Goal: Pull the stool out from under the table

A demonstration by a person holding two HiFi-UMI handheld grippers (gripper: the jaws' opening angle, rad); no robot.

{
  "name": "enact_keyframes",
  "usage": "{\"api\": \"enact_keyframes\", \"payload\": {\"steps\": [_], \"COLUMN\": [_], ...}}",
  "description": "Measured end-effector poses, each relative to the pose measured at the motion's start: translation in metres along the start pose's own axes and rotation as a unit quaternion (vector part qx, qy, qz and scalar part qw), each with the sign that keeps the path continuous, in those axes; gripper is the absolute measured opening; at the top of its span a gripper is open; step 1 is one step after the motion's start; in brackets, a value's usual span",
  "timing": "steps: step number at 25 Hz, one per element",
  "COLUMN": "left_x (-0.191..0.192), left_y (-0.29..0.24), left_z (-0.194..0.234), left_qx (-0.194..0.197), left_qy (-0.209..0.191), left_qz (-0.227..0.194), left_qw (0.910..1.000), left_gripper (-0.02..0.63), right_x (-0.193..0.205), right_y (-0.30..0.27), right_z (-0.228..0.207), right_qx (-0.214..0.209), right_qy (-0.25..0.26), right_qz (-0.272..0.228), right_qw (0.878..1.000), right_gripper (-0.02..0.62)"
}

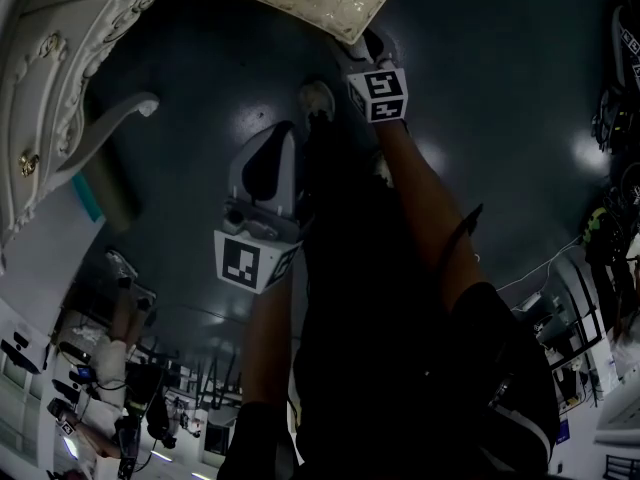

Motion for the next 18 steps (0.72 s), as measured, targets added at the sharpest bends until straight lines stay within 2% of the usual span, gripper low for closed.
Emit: {"api": "enact_keyframes", "payload": {"steps": [4, 8, 15, 18], "left_x": [0.000, 0.006, 0.000, -0.002], "left_y": [0.022, 0.038, 0.094, 0.111], "left_z": [-0.006, -0.029, -0.010, -0.007], "left_qx": [-0.003, -0.006, -0.013, 0.008], "left_qy": [-0.008, -0.007, -0.009, -0.015], "left_qz": [0.005, 0.006, 0.052, 0.065], "left_qw": [1.0000, 0.9999, 0.9985, 0.9977], "left_gripper": [0.008, 0.008, 0.008, 0.008], "right_x": [0.014, 0.026, 0.048, 0.058], "right_y": [0.020, 0.054, 0.075, 0.089], "right_z": [0.022, 0.027, 0.087, 0.102], "right_qx": [0.003, 0.007, 0.017, 0.028], "right_qy": [-0.007, -0.009, -0.029, -0.031], "right_qz": [0.003, 0.012, 0.020, 0.025], "right_qw": [1.000, 1.000, 0.999, 0.999], "right_gripper": [0.255, 0.255, 0.255, 0.255]}}
Point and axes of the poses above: the fingertips, and each gripper's own axes: y backward along the fingers, z to its left, x out of its underside, the point moved 9 cm from there along y, backward along the fingers, and after that the axes turned 10 degrees about y, right-handed, at the moved point
